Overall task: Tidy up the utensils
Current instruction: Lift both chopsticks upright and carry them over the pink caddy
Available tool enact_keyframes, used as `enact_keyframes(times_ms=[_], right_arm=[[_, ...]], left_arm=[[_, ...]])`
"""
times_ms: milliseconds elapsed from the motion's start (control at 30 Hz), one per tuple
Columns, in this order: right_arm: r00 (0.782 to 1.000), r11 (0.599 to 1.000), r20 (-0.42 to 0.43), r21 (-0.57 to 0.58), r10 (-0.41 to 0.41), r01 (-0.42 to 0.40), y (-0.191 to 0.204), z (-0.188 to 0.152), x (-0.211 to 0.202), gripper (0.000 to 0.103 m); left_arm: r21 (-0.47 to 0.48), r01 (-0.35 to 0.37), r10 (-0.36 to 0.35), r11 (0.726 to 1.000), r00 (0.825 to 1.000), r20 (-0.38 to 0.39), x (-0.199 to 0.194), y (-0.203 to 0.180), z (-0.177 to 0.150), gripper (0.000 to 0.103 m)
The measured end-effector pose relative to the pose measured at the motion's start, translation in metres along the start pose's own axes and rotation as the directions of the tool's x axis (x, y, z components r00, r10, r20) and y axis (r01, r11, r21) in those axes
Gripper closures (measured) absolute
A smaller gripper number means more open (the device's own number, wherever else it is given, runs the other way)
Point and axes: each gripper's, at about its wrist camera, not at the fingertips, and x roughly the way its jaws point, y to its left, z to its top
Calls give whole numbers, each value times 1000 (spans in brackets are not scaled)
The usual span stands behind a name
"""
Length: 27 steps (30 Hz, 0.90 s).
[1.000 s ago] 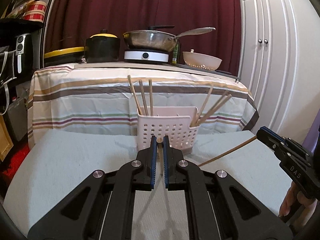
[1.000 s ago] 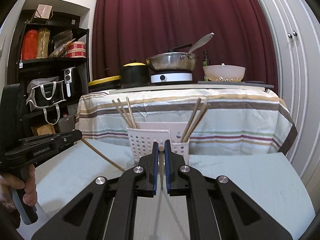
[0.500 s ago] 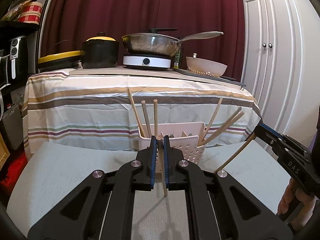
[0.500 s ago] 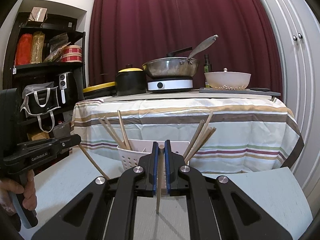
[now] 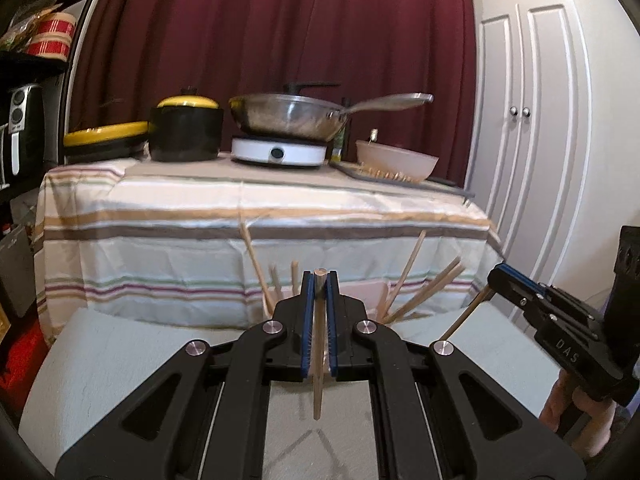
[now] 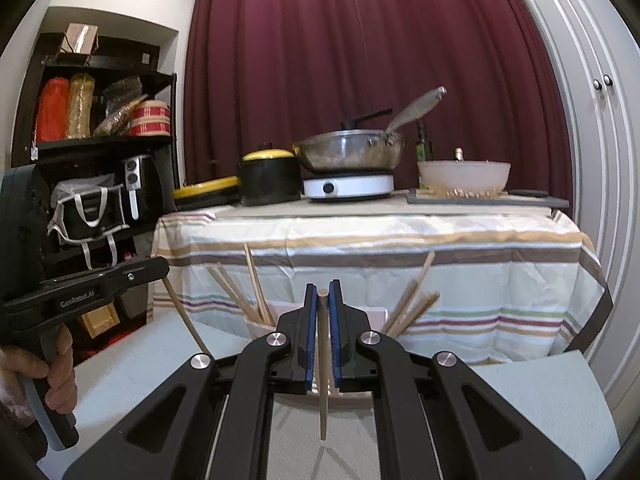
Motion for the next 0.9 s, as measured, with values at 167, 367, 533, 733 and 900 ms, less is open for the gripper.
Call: enact_keyframes(times_ms=[167, 367, 533, 733, 900], right_arm=[[998, 1000, 51, 6, 23, -23, -2, 25, -7, 96], [991, 1000, 129, -4, 26, -25, -6, 57, -13, 96], [984, 1000, 178, -23, 17, -13, -8, 80, -6, 96], [981, 999, 193, -33, 8, -1, -10, 91, 14, 96], [982, 1000, 190, -26, 0, 5, -13, 93, 30, 96]], left_arm=[[18, 20, -22, 1000, 998, 63, -9, -7, 31, 97], [48, 2, -9, 999, 990, 143, -12, -13, 64, 97], [50, -7, -2, 999, 984, 181, -4, -14, 85, 97], [67, -37, 20, 997, 970, 241, 7, -18, 106, 97], [73, -53, 32, 996, 966, 255, 21, -18, 110, 96]])
